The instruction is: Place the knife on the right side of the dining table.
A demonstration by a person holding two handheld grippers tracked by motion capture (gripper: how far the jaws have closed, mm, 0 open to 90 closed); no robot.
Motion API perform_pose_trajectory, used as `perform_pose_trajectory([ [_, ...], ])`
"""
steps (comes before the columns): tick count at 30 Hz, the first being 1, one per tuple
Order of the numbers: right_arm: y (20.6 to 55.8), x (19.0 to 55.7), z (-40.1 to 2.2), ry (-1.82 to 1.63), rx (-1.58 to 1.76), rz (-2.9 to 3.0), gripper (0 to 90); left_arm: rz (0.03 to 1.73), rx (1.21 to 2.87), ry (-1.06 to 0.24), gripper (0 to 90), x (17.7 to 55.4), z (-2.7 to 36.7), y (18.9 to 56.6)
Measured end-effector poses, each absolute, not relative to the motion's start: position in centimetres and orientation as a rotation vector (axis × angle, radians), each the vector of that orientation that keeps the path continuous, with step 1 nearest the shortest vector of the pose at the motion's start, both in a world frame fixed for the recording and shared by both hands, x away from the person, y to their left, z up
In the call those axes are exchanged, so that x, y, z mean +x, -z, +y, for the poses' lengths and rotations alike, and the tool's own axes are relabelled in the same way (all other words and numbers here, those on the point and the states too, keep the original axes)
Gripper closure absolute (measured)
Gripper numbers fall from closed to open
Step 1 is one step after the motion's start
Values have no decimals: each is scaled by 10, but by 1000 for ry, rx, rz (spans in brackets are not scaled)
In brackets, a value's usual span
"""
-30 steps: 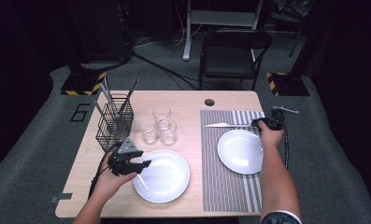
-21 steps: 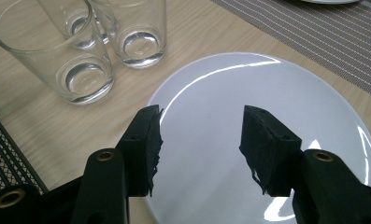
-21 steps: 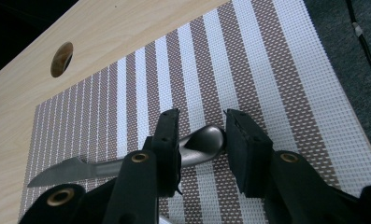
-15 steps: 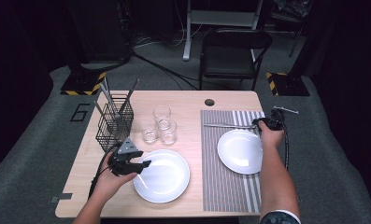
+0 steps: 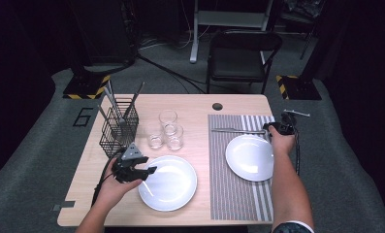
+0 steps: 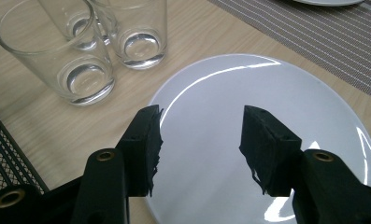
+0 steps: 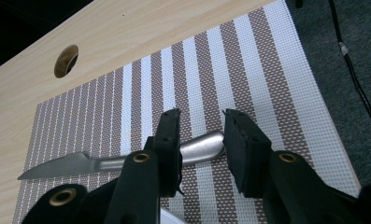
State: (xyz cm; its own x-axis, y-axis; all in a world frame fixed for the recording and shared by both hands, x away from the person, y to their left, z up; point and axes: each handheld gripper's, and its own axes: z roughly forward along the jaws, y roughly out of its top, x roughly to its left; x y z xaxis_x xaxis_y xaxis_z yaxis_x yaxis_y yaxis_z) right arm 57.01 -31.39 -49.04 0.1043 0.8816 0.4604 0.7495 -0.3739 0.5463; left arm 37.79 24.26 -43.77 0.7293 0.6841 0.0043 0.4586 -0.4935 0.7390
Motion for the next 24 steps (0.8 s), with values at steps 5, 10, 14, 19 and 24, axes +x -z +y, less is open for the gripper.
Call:
perform_pose_trajectory([
  [5, 485, 568, -317, -1127, 2184, 1634, 665, 858, 2185, -381, 477, 378, 244, 437],
  [10, 481, 565, -316, -1098, 2173, 1649, 665, 861, 2178, -375, 477, 379, 247, 436],
  [14, 473, 561, -311, -1102, 2154, 1654, 665, 864, 2170, -374, 477, 381, 248, 435],
  [19, 466, 555, -305, -1064, 2114, 1699, 659, 859, 2152, -369, 477, 385, 249, 433],
  [24, 456, 547, -300, -1060, 2065, 1724, 657, 867, 2133, -357, 477, 388, 249, 432],
])
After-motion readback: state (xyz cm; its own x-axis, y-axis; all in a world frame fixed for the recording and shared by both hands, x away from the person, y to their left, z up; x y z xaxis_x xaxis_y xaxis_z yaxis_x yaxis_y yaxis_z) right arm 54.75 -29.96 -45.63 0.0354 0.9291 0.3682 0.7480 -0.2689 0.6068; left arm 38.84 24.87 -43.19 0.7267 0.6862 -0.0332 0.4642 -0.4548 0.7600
